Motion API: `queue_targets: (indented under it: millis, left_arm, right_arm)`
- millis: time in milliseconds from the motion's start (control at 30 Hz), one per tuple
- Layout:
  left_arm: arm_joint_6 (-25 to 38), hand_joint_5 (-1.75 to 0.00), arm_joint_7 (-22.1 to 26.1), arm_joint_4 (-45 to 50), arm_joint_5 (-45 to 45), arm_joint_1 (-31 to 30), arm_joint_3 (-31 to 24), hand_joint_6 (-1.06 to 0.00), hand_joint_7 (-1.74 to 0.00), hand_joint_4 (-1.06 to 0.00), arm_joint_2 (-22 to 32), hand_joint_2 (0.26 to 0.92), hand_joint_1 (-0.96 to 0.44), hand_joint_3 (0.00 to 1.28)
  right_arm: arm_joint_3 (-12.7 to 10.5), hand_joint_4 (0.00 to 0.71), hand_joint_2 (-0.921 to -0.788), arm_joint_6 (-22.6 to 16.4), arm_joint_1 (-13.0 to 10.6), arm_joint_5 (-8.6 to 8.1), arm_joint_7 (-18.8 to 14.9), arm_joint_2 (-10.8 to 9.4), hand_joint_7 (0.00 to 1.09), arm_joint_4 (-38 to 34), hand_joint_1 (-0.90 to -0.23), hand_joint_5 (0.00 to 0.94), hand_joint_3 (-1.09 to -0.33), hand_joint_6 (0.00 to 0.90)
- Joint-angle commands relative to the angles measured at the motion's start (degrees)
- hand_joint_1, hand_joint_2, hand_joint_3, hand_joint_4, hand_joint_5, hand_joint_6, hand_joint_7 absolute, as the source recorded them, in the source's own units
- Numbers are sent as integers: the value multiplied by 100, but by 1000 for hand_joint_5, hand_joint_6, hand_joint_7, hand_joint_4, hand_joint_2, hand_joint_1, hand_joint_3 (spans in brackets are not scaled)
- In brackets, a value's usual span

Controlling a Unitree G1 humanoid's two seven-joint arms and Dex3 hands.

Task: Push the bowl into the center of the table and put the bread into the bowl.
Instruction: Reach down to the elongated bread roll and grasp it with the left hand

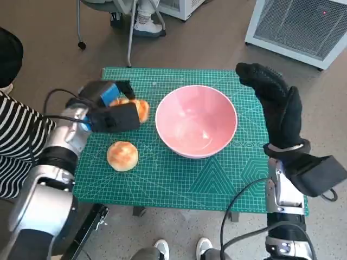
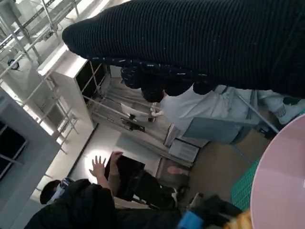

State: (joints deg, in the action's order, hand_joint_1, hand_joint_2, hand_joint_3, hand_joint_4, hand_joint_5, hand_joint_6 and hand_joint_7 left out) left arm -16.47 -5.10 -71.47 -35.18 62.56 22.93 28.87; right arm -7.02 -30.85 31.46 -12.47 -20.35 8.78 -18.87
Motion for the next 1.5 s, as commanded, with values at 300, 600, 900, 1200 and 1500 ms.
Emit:
queue_targets:
  millis: [300, 600, 900, 1200, 1500]
  left_arm:
    - [-966, -993, -521, 1523, 439, -66, -663, -672, -1157, -810, 299, 913, 0, 7]
    - [-988, -987, -225, 3137, 586, -514, -889, -686, -1152, -807, 196, 911, 0, 4]
    - [-726, -950, 74, 4235, 447, -836, -805, -693, -1137, -846, -132, 903, 1, 1]
    - [-709, -946, 333, 3962, 247, -739, -497, -672, -1150, -850, -519, 906, 0, 3]
    - [-825, -1048, 466, 2866, 68, -385, -103, -622, -1212, -748, -958, 920, 0, 42]
  right_arm:
    - [12, 185, -921, 44, -132, -79, -87, 36, 522, -68, -789, 0, -769, 53]
    - [-3, 181, -921, 54, -120, -101, -125, 59, 521, -100, -787, 0, -771, 48]
    - [-30, 181, -921, 64, -138, -117, -134, 75, 523, -105, -788, 1, -768, 48]
    - [-32, 181, -921, 76, -196, -109, -97, 55, 523, -41, -788, 1, -766, 52]
    - [-18, 187, -921, 96, -312, -128, -60, -13, 526, 87, -788, 3, -765, 60]
